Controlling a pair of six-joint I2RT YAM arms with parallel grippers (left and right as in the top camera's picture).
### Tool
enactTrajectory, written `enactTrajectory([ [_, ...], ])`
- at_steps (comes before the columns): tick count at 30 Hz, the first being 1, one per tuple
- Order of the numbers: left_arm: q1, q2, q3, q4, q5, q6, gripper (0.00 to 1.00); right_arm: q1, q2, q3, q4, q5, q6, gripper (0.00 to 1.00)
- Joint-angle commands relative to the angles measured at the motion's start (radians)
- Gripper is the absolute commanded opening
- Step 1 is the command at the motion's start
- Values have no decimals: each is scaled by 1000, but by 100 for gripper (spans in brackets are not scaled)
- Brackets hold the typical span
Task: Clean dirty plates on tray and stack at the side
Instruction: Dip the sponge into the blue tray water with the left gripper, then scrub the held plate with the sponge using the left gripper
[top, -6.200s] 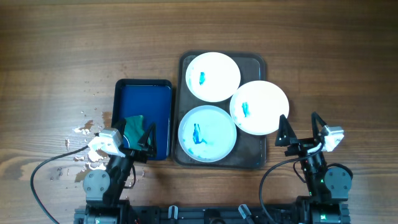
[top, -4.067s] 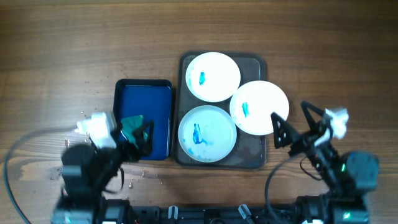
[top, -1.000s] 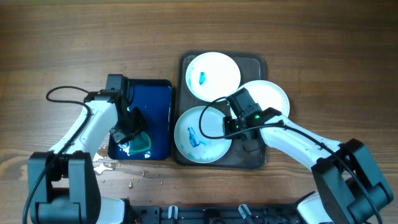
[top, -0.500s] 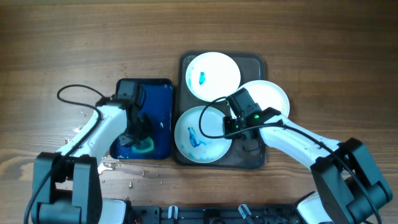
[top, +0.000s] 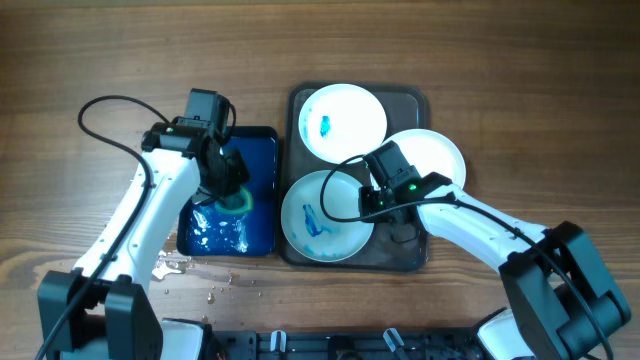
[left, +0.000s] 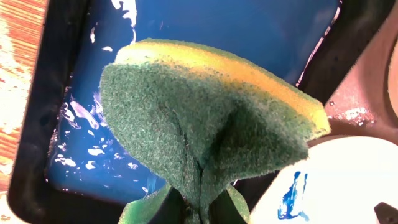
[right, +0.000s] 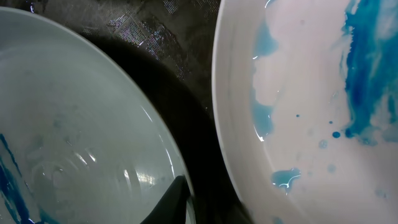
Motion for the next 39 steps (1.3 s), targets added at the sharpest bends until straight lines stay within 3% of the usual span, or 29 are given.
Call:
enactTrajectory([
  [1, -27, -9, 8, 5, -31, 1, 4, -3, 37, -10, -13, 55, 6, 13],
  [19, -30, -9, 8, 5, -37, 1, 4, -3, 37, -10, -14, 55, 6, 14],
  [25, -31, 3, -14, 78, -35, -6, 4, -3, 37, -10, -14, 55, 6, 14],
  [30, -85, 45, -19, 112, 161, -94, 4, -3, 37, -10, -17, 55, 7, 13],
  [39, -365, 239, -19, 302, 202, -401, 4, -3, 37, -10, -32, 55, 9, 12],
])
